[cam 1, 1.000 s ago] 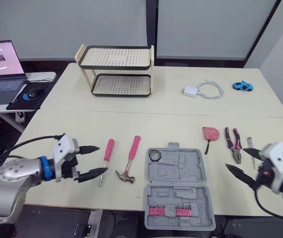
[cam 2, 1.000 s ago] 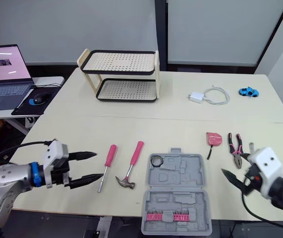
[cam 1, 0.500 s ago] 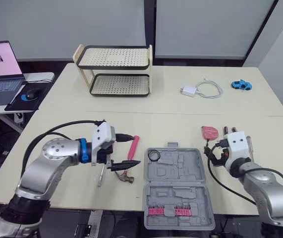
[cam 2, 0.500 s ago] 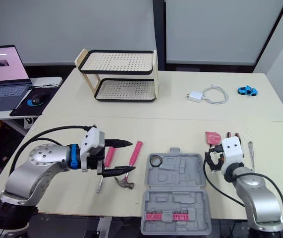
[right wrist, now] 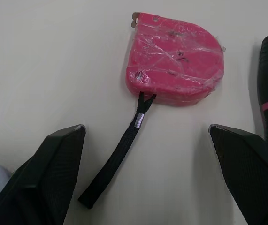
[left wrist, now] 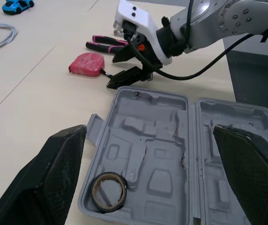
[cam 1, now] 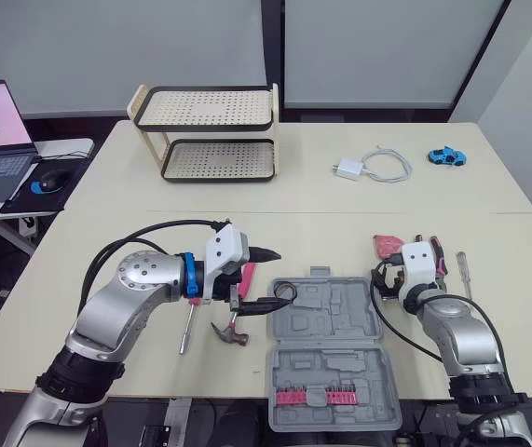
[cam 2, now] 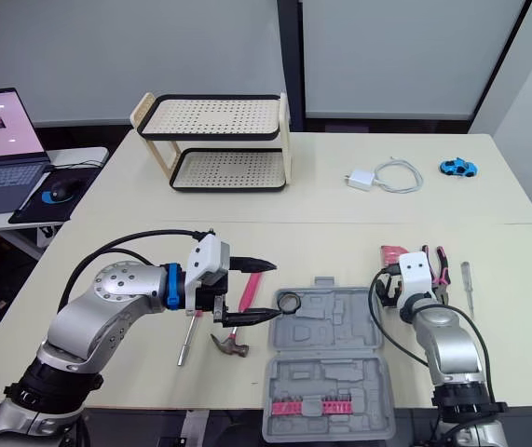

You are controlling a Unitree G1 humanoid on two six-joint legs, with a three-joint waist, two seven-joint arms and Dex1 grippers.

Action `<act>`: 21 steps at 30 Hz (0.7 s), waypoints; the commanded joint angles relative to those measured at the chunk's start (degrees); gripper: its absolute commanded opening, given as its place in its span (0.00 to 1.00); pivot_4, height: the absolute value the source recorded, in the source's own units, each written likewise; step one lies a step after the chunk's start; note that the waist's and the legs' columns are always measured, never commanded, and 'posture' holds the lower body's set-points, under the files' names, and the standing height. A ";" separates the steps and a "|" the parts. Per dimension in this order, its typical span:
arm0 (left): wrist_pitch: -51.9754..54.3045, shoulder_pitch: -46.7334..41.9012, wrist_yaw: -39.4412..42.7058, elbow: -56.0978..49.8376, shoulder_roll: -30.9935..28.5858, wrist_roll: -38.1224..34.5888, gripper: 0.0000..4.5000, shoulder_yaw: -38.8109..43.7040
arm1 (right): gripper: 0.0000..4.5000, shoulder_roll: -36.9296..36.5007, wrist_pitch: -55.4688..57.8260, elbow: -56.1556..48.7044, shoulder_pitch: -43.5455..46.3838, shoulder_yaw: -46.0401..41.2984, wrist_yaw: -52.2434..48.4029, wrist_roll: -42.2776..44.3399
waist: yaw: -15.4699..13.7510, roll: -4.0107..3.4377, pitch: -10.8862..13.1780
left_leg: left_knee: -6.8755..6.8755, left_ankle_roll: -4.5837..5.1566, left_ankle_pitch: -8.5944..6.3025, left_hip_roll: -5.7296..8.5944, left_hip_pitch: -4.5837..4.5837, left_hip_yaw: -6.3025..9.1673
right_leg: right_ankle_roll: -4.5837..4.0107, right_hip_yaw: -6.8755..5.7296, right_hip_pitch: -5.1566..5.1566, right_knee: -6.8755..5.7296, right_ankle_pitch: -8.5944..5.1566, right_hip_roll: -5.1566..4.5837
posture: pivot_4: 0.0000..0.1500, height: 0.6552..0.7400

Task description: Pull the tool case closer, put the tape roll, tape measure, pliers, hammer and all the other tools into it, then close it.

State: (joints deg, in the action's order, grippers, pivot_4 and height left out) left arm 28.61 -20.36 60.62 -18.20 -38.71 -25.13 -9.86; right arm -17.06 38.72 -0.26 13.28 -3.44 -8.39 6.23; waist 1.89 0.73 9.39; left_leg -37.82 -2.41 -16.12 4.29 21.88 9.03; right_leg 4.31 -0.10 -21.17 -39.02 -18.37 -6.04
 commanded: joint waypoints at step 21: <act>-1.40 -0.14 1.95 -2.09 -0.72 1.78 1.00 -2.05 | 0.01 2.19 6.92 -8.58 -4.25 -8.43 0.60 4.40 | -0.16 -0.05 -0.03 | -0.02 0.00 0.00 0.02 0.00 -0.02 | 0.01 0.11 -0.01 -0.01 0.01 0.01 | 1.00 1.00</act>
State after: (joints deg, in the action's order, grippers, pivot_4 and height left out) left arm 28.56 -20.73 61.60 -18.26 -38.76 -23.90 -11.18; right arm -13.89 44.07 -5.31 10.18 -10.25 -7.32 9.75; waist 1.73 0.69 9.36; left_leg -37.83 -2.41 -16.12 4.31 21.87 9.00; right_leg 4.32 0.02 -21.19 -39.03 -18.37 -6.02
